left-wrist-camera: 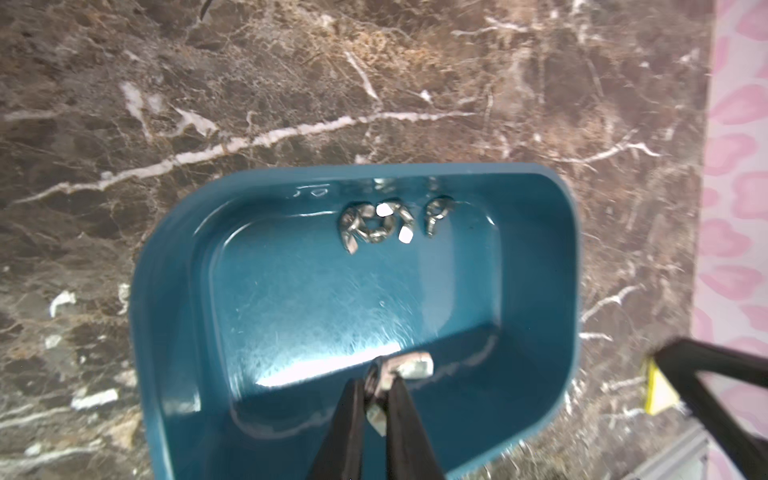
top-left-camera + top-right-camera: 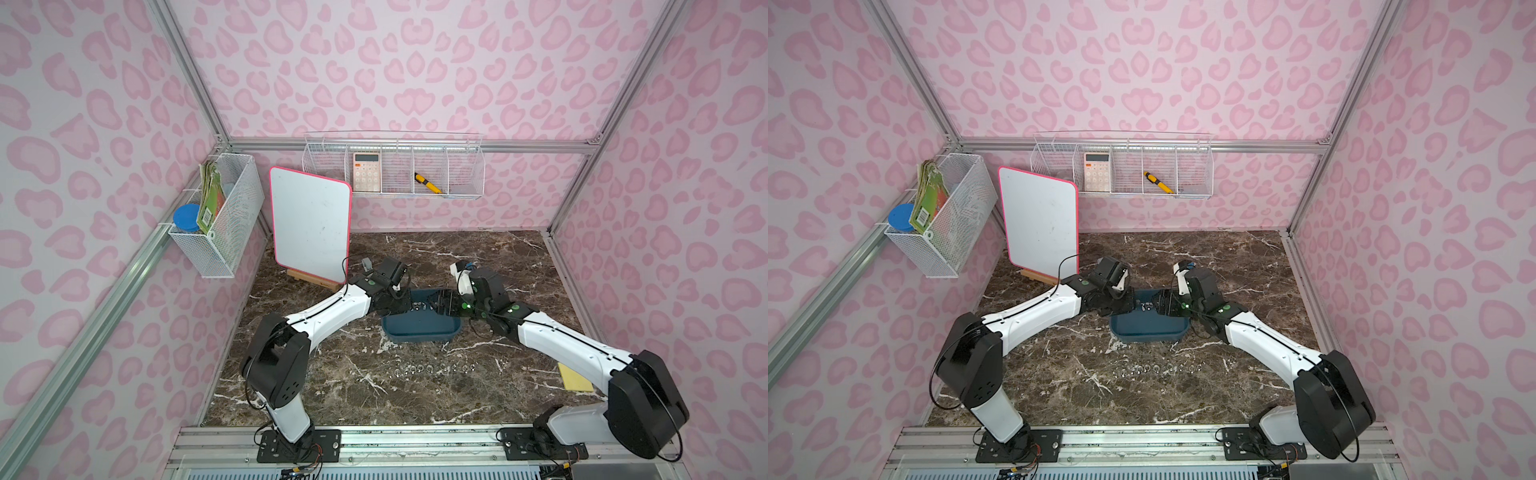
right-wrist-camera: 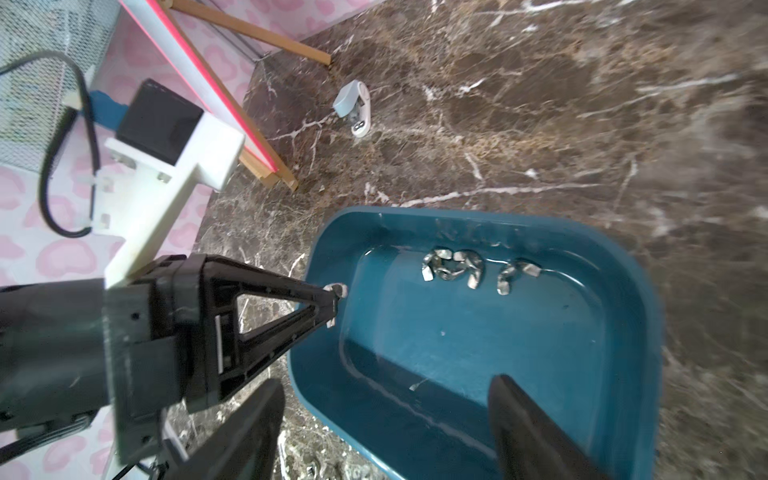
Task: Take out the wing nut from the storage box
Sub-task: Pick up the wing nut from the storage box.
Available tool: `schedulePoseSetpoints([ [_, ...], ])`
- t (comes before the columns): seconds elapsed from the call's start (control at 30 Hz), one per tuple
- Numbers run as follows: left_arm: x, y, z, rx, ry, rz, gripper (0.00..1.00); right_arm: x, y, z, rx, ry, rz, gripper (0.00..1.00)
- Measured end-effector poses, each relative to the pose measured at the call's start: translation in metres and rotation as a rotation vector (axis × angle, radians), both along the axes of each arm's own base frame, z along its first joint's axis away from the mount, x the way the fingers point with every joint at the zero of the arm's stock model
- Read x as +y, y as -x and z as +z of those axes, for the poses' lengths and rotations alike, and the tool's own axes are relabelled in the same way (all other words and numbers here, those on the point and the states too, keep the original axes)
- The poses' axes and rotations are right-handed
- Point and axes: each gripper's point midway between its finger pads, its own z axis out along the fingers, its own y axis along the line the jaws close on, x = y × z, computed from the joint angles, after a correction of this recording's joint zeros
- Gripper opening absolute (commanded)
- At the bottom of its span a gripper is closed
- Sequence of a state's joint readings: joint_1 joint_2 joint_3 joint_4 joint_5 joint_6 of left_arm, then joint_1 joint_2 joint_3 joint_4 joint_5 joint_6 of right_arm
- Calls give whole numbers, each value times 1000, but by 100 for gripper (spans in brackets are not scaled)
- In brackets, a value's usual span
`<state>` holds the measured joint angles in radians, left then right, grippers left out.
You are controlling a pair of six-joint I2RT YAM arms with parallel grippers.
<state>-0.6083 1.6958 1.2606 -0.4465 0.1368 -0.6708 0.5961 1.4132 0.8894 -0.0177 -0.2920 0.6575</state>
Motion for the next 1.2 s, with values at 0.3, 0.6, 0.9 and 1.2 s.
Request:
schedulePoseSetpoints([
  [0.3,-6,16,17,4,77,-17,11,30,-2,-1,59,-103,98,33],
  [0.6,-11,21,21,9,94,-31,10,43,1,-9,99,-117,145,20],
  [0.9,-12,23,22,9,98,-36,10,48,4,-11,113,-127,168,18],
  [1.2,-13,23,23,8,97,-38,9,53,5,-11,126,-146,181,15],
])
